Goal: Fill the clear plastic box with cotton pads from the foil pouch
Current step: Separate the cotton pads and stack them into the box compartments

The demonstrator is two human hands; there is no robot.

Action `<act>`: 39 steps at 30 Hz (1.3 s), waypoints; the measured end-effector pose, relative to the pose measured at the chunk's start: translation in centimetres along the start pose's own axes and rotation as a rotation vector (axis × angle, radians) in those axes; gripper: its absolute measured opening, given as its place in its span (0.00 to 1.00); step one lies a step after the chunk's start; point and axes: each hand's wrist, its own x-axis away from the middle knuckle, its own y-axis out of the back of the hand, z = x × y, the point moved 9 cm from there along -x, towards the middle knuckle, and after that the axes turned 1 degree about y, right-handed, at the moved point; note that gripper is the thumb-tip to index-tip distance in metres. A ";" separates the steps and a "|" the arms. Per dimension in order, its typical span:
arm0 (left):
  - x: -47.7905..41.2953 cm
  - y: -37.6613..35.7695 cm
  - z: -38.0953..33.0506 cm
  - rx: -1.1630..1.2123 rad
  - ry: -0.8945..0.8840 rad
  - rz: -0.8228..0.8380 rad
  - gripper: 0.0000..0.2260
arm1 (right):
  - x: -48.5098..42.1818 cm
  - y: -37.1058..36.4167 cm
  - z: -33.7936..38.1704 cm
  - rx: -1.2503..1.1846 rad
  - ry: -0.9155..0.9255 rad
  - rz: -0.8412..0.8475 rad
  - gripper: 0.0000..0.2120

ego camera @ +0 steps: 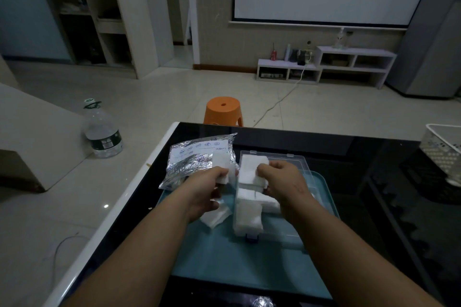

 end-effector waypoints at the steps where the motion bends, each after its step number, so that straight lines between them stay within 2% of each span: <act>1: -0.1 0.2 -0.1 -0.001 -0.017 -0.021 0.06 | -0.1 0.3 0.1 -0.034 -0.003 -0.016 0.03; 6: 0.1 -0.3 -0.3 0.056 -0.042 0.000 0.03 | -0.1 0.8 -0.1 -0.131 -0.091 -0.012 0.02; 13: 0.9 -1.6 -0.8 -0.056 -0.079 0.128 0.11 | 0.2 -0.8 -0.7 -0.397 -0.181 0.135 0.09; 17: 1.3 -2.4 -0.9 -0.139 -0.104 0.203 0.13 | 0.2 -1.3 -0.9 -0.360 -0.195 0.197 0.07; 20: 1.6 -3.2 -0.9 -0.171 -0.117 0.265 0.14 | 0.2 -1.4 -1.1 -0.229 -0.183 0.211 0.07; 24: 1.9 -3.6 -0.9 -0.141 -0.121 0.326 0.17 | -0.2 -0.2 -0.4 -0.128 -0.096 0.103 0.05; 27: 1.6 -3.0 -1.3 -0.076 -0.128 0.262 0.11 | -0.4 0.8 0.3 -0.215 -0.073 0.046 0.03; 30: 1.0 -2.1 -1.5 -0.037 -0.140 0.167 0.05 | -0.5 1.0 0.3 -0.250 -0.084 0.075 0.04; 34: 0.5 -1.4 -1.7 -0.056 -0.172 0.067 0.06 | -0.6 0.3 -0.2 -0.145 -0.094 0.144 0.07; 39: 0.4 -1.1 -1.7 -0.058 -0.187 0.052 0.05 | -0.4 0.1 0.3 -0.014 -0.056 0.151 0.05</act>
